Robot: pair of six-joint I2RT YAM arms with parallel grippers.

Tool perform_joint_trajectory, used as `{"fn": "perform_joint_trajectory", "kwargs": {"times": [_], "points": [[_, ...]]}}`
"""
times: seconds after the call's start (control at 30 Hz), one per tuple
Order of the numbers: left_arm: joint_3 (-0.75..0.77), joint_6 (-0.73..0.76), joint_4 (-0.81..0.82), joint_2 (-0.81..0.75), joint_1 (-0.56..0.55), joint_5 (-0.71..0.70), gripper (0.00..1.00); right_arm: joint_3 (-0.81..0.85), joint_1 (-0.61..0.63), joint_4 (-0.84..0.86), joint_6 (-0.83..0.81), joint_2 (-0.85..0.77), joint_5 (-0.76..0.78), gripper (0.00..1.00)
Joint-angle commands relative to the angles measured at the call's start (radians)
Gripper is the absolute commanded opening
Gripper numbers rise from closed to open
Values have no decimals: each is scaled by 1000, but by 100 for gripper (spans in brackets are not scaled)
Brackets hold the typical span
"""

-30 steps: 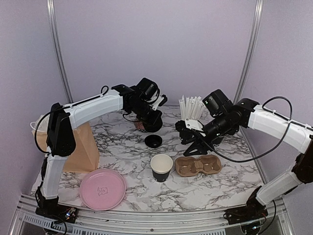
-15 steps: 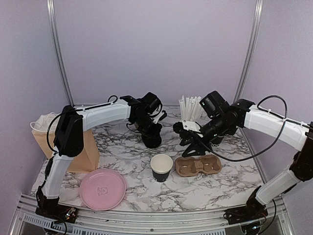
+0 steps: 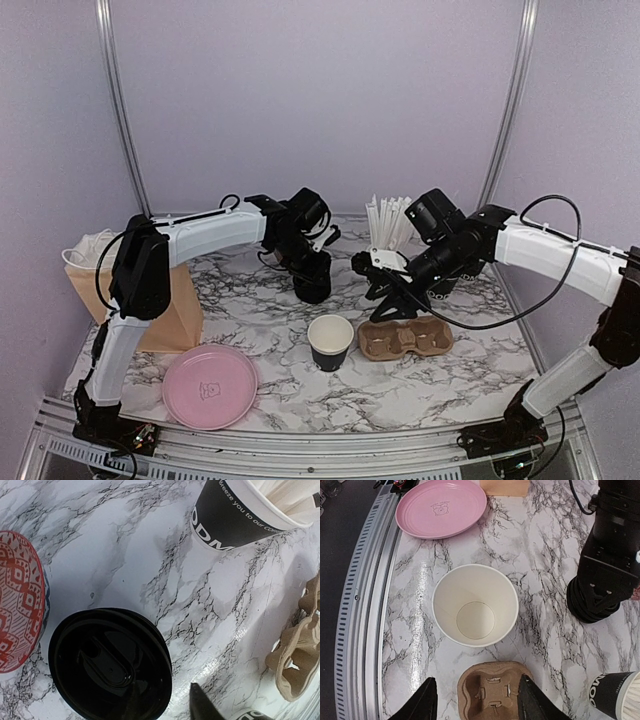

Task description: Pack the takeout coffee

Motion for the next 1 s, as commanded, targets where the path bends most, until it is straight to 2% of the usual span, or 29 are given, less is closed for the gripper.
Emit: {"fn": "perform_joint_trajectory", "kwargs": {"times": [0.0, 0.17, 0.33, 0.43, 0.5, 0.57, 0.7, 0.97], "points": [[4, 0, -22, -10, 3, 11, 41, -4, -8, 22, 3, 5, -6, 53], [35, 3, -22, 22, 4, 1, 36, -4, -6, 25, 3, 5, -6, 53], [51, 2, -24, 30, 4, 0, 22, -7, -6, 25, 6, 0, -5, 53], [51, 5, -24, 26, 4, -12, 24, -10, -8, 25, 6, -1, -3, 53], [51, 5, -23, 26, 4, -18, 34, -8, -6, 26, 6, -1, -3, 53], [51, 7, -24, 29, 3, -17, 37, -8, -6, 26, 7, -1, -3, 53], [60, 5, -23, 46, 4, -13, 34, -8, -7, 27, 7, 2, -5, 53], [78, 7, -22, 55, 3, -4, 23, -12, -7, 27, 7, -5, -4, 53]]}}
